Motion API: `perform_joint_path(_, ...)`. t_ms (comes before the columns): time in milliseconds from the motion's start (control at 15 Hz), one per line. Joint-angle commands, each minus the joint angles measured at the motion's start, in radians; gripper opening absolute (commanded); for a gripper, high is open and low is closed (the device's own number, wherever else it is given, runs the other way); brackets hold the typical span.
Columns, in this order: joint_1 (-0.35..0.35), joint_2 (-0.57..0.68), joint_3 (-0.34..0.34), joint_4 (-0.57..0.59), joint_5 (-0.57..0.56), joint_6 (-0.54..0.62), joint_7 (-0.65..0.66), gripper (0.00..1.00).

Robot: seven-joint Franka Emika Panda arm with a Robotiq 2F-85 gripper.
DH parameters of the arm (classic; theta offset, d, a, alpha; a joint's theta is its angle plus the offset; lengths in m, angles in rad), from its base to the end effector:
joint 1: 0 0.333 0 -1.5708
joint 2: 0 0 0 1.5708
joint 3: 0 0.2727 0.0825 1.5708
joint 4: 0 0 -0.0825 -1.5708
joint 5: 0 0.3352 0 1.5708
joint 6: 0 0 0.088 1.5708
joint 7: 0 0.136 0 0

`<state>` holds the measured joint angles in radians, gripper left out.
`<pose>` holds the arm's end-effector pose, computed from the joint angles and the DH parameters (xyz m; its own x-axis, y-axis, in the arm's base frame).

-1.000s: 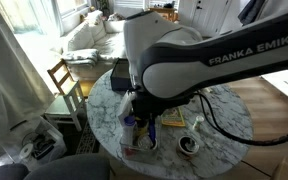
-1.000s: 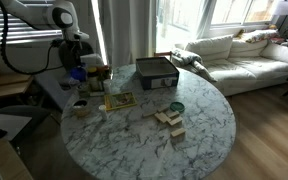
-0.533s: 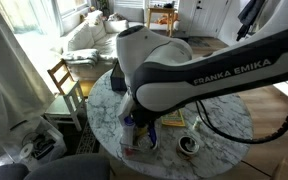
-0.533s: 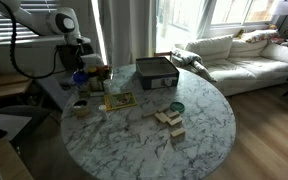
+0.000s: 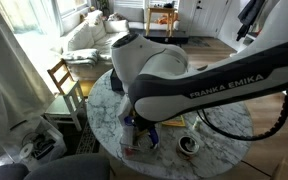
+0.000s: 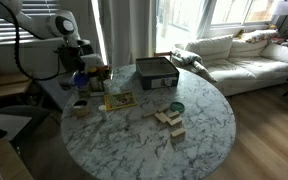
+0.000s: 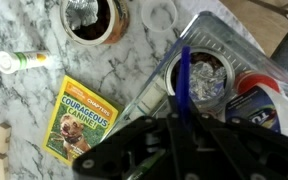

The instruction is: Put the blue lid in the clear case on the left

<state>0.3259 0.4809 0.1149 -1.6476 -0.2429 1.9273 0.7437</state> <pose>0.5436 0.2253 0.2812 0.9773 -0.2070 -0.0447 -0.1898 -0.9499 0.2485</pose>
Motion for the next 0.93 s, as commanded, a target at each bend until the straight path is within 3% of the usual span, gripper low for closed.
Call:
perform_joint_path(0, 0.030, 0.030, -0.021, 0.033, -0.038, -0.046, -0.029, 0.02)
perform_joint_path(333, 0.046, 0.058, -0.026, 0.059, -0.050, -0.072, -0.028, 0.03)
perform_joint_path(467, 0.046, 0.062, -0.023, 0.066, -0.040, -0.064, -0.037, 0.34)
perform_joint_path(867, 0.039, 0.055, -0.020, 0.067, -0.021, -0.044, -0.060, 0.77)
